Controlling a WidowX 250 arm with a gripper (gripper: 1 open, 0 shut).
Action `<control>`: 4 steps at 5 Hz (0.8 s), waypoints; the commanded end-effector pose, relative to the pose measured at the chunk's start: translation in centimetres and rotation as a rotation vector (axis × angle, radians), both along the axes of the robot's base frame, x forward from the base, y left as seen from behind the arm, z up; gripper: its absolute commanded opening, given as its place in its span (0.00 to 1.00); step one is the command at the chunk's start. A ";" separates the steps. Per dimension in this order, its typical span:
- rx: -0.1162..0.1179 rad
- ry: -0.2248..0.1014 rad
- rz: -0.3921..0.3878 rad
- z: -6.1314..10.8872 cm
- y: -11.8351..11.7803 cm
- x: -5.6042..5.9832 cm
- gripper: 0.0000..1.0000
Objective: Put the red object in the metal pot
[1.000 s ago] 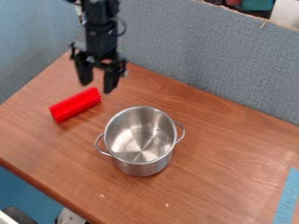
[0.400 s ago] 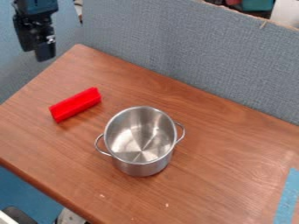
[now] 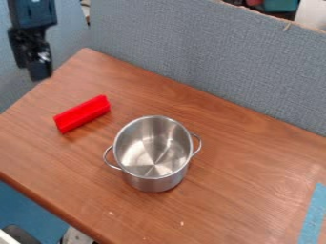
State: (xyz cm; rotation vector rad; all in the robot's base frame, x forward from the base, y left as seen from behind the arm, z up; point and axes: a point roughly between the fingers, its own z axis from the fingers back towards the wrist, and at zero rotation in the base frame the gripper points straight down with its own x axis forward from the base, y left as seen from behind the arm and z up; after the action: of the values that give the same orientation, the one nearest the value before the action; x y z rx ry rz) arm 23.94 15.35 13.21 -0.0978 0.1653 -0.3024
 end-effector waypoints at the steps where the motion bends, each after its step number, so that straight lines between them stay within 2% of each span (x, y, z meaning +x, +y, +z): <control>1: 0.044 -0.090 0.244 -0.1 -2.6 0.2 1.00; 2: 0.050 -0.101 0.460 -2.2 -4.8 1.1 1.00; 3: 0.039 -0.097 0.474 -2.6 -8.4 3.7 1.00; 4: 0.061 -0.071 0.486 -3.2 -9.9 5.4 1.00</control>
State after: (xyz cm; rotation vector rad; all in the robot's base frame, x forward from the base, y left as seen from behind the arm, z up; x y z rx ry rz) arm 28.67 5.19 8.85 -0.0754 0.1200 0.1790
